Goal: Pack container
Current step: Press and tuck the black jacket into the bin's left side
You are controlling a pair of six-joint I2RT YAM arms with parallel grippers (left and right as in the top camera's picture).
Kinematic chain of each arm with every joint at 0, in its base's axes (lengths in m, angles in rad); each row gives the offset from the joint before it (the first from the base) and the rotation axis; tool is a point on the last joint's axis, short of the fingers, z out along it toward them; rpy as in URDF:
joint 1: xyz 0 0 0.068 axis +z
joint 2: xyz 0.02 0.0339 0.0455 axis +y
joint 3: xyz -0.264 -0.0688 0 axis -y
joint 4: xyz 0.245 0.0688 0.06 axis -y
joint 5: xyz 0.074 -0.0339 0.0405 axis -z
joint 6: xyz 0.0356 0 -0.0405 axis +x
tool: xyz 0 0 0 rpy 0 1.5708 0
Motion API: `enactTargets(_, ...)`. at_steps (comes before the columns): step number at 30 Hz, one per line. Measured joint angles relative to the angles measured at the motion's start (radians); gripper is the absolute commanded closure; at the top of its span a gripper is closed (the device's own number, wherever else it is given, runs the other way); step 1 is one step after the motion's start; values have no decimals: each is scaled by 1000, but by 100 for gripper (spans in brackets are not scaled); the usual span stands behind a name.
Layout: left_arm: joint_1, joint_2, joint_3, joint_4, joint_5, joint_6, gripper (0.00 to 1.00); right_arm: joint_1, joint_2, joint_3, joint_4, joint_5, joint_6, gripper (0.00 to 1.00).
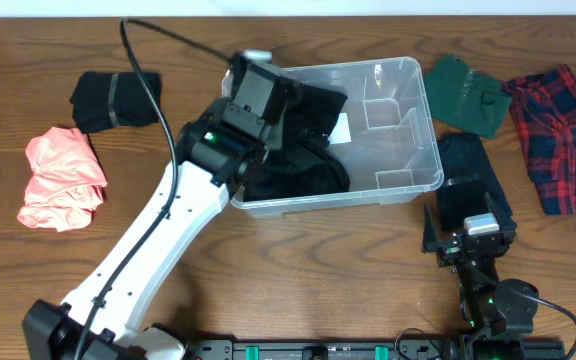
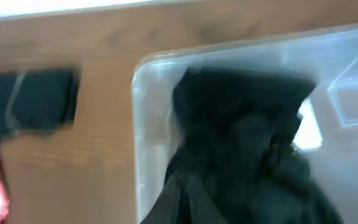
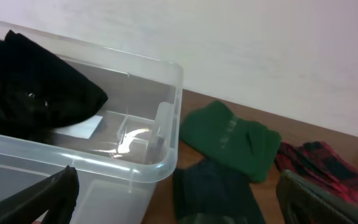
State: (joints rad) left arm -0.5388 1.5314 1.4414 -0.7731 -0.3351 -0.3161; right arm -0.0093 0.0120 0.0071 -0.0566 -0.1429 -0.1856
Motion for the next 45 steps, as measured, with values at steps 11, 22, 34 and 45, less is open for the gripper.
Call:
enactTargets(11, 0, 113, -29, -190, 155, -138, 94, 0, 0, 0, 0, 0, 0, 1)
enactTargets(22, 0, 294, -29, -218, 190, -176, 94, 0, 0, 0, 0, 0, 0, 1)
enactTargets(34, 0, 482, -28, -203, 198, -181, 94, 0, 0, 0, 0, 0, 0, 1)
enactTargets(45, 0, 362, 90, -219, 209, -173, 94, 0, 0, 0, 0, 0, 0, 1)
